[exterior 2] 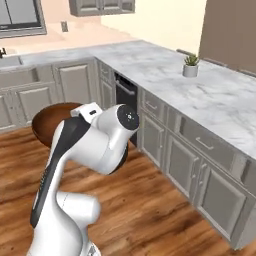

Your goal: Pick up the bowls from the cabinet and place each bowl in front of a stool on the dining counter.

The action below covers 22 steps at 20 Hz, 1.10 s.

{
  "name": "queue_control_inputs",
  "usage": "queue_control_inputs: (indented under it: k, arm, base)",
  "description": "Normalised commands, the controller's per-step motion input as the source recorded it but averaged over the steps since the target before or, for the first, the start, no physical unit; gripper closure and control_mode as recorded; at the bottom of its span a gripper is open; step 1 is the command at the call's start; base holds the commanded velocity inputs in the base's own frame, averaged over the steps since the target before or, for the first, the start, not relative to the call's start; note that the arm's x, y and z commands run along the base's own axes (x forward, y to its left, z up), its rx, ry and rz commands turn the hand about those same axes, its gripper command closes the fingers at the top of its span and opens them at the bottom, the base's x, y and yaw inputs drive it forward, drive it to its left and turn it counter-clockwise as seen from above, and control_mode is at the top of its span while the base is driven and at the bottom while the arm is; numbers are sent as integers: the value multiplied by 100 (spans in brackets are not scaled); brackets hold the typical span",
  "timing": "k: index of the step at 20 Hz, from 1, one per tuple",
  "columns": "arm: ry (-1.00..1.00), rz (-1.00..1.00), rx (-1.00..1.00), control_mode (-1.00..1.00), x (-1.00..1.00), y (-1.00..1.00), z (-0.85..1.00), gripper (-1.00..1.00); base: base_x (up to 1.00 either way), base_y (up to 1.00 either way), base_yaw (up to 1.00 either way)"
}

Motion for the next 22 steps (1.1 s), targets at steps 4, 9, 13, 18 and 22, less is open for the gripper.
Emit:
queue_control_inputs:
  k: [4,9,13,18,22]
  arm:
    - [0,0,0,100,0,0,0,100]
    - [0,0,0,100,0,0,0,100]
    - [0,0,0,100,0,0,0,100]
    - [0,0,0,100,0,0,0,100]
    - [0,0,0,100,0,0,0,100]
  base:
    - [0,-100,-71]
    - [5,-100,-67]
    - [58,-100,-30]
    - [90,-100,-2]
    - [80,-100,5]
